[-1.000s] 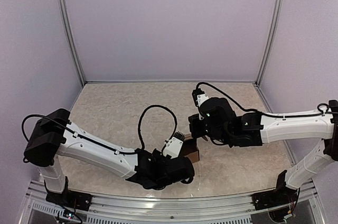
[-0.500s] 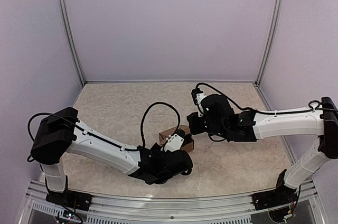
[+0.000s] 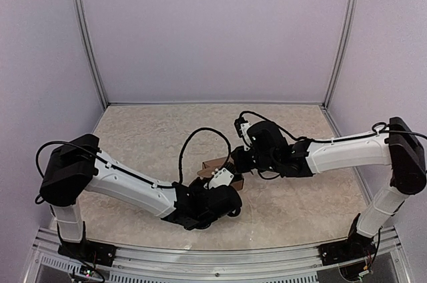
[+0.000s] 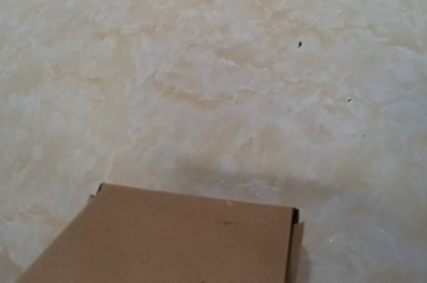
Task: Fold the paper box
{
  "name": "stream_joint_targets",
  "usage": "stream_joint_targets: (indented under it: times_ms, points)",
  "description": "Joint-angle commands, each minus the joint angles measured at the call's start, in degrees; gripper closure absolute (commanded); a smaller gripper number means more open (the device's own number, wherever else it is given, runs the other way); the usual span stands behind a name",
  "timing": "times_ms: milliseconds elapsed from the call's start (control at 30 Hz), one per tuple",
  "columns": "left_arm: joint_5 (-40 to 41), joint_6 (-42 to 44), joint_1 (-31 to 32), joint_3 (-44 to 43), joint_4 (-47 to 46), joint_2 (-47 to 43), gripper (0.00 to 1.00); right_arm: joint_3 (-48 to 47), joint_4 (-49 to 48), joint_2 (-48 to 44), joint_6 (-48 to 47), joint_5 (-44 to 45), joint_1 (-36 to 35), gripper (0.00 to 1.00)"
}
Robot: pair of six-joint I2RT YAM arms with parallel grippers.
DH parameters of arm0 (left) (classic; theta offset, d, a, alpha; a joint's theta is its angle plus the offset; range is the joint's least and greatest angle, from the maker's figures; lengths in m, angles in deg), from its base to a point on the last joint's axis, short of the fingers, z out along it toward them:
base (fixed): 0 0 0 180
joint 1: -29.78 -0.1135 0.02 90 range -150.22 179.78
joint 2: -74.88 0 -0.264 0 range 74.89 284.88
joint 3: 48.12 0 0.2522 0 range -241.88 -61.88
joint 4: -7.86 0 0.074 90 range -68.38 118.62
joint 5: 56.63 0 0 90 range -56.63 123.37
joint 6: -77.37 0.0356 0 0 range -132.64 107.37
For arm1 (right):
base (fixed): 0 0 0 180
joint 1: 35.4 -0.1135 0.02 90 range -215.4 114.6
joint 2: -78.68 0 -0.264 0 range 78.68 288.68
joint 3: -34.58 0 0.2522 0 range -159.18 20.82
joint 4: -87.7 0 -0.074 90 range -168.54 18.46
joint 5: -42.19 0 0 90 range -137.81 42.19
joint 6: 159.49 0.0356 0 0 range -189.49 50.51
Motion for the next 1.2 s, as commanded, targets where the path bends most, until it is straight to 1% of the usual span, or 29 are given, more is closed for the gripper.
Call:
stream_joint_targets:
  times_ms: [0,67,167,200,367,500,667,867,1000,1167]
  points:
    - [-1.06,0.09,0.71,0.7,0.91,-0.08,0.75,-0.43,-0.24,2.53,-0.22,-1.59,0.45,0.91]
    - [-1.47,-0.23,1.15,1.02,1.05,-0.57,0.66,-0.35,-0.53,3.35,-0.07,-1.79,0.44,0.92]
    - [-3.59,-1.08,1.4,2.21,0.51,-1.79,0.48,-0.19,-1.0,4.57,0.3,-2.11,0.45,0.93]
    - [-4.5,-1.39,1.41,2.57,0.46,-2.28,0.44,-0.13,-1.11,4.95,0.45,-2.21,0.47,0.93]
    - [-9.08,-2.93,1.48,5.15,-0.47,-5.67,0.28,0.58,-1.84,6.12,0.87,-2.03,0.48,0.93]
    - [-13.42,-3.88,1.42,8.2,-2.25,-10.36,0.16,0.65,-1.88,7.23,1.01,-1.88,0.48,0.94]
    - [-16.82,-5.38,0.9,9.52,-0.9,-13.38,0.1,0.86,-2.44,8.56,1.68,-1.95,0.48,0.95]
    - [-21.48,-8.15,0.64,12.11,-0.59,-16.9,0.07,2.1,-3.89,9.62,2.46,-1.12,0.36,0.97]
    - [-25.93,-9.93,-0.31,14.25,-1.41,-20.18,0.07,3.04,-5.27,10.31,2.58,1.15,-0.13,0.99]
    - [-32.19,-10.1,-0.91,16.61,-2.9,-24.96,0.06,3.51,-6.23,10.79,2.01,4.37,-1.01,0.99]
